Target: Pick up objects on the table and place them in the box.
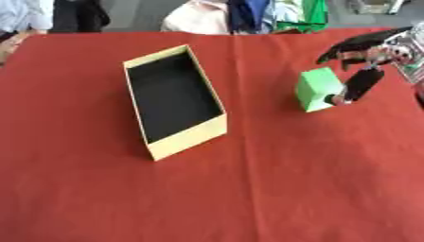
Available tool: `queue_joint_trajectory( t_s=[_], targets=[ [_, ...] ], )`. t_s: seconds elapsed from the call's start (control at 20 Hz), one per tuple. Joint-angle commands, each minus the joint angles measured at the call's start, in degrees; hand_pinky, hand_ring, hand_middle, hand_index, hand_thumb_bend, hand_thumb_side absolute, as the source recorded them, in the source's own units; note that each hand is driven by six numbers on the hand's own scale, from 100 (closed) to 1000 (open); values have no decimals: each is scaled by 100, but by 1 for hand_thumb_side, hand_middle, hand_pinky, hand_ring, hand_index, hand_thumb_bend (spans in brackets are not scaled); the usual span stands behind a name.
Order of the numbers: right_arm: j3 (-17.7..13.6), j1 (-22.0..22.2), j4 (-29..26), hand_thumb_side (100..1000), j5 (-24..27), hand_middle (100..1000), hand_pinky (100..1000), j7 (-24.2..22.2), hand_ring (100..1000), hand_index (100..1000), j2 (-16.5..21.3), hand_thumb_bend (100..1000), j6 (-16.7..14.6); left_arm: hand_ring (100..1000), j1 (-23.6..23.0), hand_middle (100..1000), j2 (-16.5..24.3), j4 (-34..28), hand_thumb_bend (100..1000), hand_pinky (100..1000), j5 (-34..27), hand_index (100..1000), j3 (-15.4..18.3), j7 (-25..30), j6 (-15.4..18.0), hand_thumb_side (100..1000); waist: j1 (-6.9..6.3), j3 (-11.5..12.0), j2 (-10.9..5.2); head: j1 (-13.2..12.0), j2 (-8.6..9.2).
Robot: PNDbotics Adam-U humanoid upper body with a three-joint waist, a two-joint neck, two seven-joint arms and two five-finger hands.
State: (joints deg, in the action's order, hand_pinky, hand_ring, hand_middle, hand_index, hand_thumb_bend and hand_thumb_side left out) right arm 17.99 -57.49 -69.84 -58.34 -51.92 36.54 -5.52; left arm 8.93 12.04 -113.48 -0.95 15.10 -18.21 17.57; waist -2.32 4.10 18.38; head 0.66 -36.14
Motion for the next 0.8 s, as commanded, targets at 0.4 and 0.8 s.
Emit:
queue_joint_trajectory(
  t_s=[0.4, 0.8],
  targets=[
    [-42, -181, 156, 465, -25, 937, 813, -5, 772, 1000, 73, 324, -118, 619, 14, 597, -4, -111, 100, 568, 19, 726, 21, 45, 12, 390, -86, 26, 88, 18, 89],
    [-20, -235, 305, 449, -22, 925, 803, -5, 767, 1000, 20, 325, -146, 620, 20, 597, -31, -111, 100, 568, 23, 726, 20, 62, 15, 394, -98, 44, 133, 46, 128]
  ],
)
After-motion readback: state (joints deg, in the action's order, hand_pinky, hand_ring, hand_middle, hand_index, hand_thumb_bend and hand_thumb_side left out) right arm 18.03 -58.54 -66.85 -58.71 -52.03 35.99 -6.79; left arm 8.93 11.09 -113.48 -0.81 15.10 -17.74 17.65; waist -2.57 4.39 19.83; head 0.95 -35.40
